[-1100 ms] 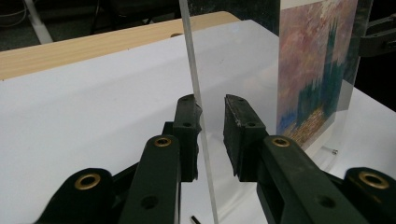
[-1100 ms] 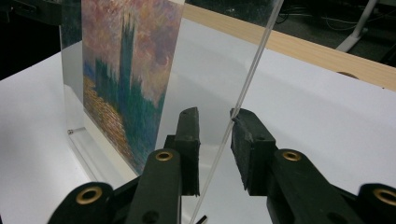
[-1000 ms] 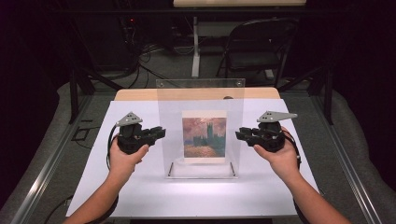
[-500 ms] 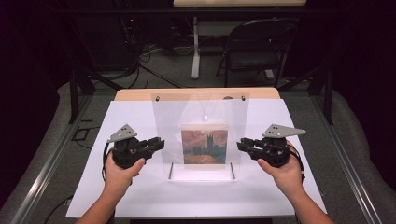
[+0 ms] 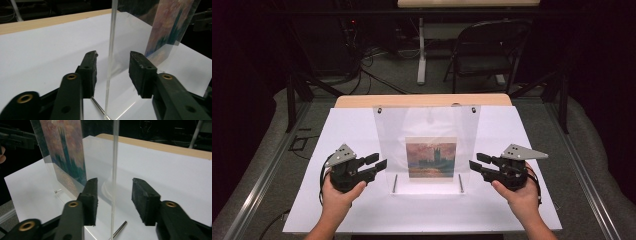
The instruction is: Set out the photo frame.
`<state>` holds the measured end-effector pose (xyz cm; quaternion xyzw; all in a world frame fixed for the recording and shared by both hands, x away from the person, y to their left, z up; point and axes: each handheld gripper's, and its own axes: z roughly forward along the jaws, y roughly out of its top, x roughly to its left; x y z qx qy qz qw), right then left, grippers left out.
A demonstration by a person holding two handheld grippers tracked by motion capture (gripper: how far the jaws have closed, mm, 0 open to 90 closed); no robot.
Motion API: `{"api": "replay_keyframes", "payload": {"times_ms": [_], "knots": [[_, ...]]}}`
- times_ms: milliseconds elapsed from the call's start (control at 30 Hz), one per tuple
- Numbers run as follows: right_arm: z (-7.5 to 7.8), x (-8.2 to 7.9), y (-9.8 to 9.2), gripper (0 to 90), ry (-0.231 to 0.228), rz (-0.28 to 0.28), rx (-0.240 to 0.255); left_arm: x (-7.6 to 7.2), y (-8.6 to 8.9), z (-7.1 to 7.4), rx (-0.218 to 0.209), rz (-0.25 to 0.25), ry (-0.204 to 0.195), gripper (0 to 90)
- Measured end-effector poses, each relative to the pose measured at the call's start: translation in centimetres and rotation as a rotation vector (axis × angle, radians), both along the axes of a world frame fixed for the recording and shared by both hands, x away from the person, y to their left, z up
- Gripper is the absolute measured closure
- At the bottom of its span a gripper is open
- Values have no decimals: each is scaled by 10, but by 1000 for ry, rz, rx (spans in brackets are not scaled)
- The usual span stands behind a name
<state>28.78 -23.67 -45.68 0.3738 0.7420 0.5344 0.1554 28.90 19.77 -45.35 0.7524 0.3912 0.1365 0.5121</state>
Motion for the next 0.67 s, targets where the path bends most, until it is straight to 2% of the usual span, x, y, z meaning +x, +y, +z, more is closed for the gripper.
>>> {"api": "replay_keyframes", "payload": {"times_ms": [67, 133, 200, 300, 333, 400, 467, 533, 667], "knots": [[-5, -2, -4, 486, 13, -20, 19, -2, 2, -6, 7, 21, -3, 498], [-10, -5, -9, 419, 22, -42, 1, -4, 6, -13, 6, 45, 1, 447], [-17, -9, -14, 334, -1, -89, -20, -5, 9, -20, 3, 58, 6, 382], [-28, -11, -22, 188, -28, -128, -59, -7, 12, -36, 14, 61, 28, 303], [-31, -11, -24, 152, -22, -131, -67, -8, 13, -41, 20, 70, 29, 286], [-40, -12, -27, 136, -4, -139, -82, -8, 14, -50, 60, 78, 10, 240], [-49, -13, -28, 79, 16, -152, -92, -7, 15, -56, 94, 92, 6, 180], [-59, -12, -28, 9, 44, -160, -103, -5, 17, -63, 95, 103, 18, 153], [-69, -10, -28, 0, 49, -168, -135, 0, 19, -74, 129, 131, 56, 105]]}}
